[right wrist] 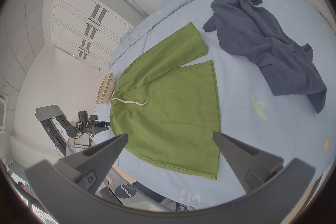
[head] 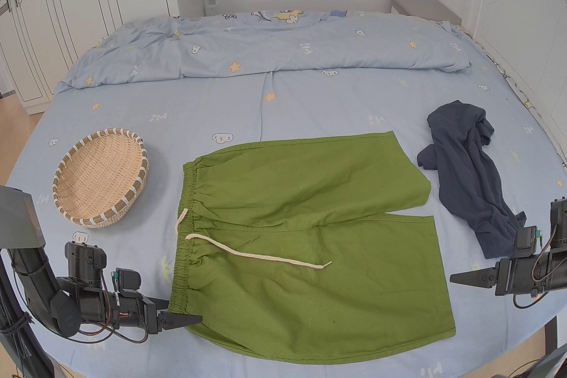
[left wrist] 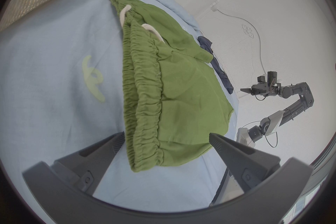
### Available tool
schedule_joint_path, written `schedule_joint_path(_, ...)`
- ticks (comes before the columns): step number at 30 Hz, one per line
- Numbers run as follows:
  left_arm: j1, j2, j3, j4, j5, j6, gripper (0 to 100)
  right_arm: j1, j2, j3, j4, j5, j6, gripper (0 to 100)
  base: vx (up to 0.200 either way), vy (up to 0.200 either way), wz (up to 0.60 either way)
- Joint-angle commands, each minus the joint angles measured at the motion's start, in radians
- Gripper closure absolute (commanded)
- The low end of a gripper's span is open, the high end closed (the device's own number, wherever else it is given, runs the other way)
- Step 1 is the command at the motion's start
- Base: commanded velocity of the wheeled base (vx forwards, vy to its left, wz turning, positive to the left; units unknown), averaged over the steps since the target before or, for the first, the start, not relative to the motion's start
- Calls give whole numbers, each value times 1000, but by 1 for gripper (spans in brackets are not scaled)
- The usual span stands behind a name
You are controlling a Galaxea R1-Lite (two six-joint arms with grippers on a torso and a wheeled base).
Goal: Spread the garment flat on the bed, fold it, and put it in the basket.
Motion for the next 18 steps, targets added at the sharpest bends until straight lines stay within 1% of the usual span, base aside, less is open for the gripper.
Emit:
schedule_joint_path(1, -24, 45, 0, -42, 1, -22, 0, -10, 2, 12, 0, 2, -1, 0, 0, 0, 0)
schedule_joint_path(4, -36, 56, -3, -91, 4, -62, 0, -19, 2, 13, 0, 2, -1, 0, 0, 0, 0)
schedule_joint_path(7, -56, 65, 7, -174, 4, -115, 0, -25, 2, 18, -2, 2, -1, 0, 0, 0, 0)
schedule_joint_path(10, -58, 74, 29, -220, 2, -132, 0, -27, 4, 18, 0, 2, -1, 0, 0, 0, 0)
schedule_joint_path(11, -58, 74, 29, -220, 2, -132, 100, -27, 4, 18, 0, 2, -1, 0, 0, 0, 0)
schedule_joint_path(13, -56, 84, 55, -264, -1, -134, 100, -28, 13, 18, 0, -1, -7, 0, 0, 0, 0)
schedule_joint_path(18, -47, 82, 107, -318, -21, -135, 100, -30, 50, 21, 3, -3, -39, 0, 0, 0, 0)
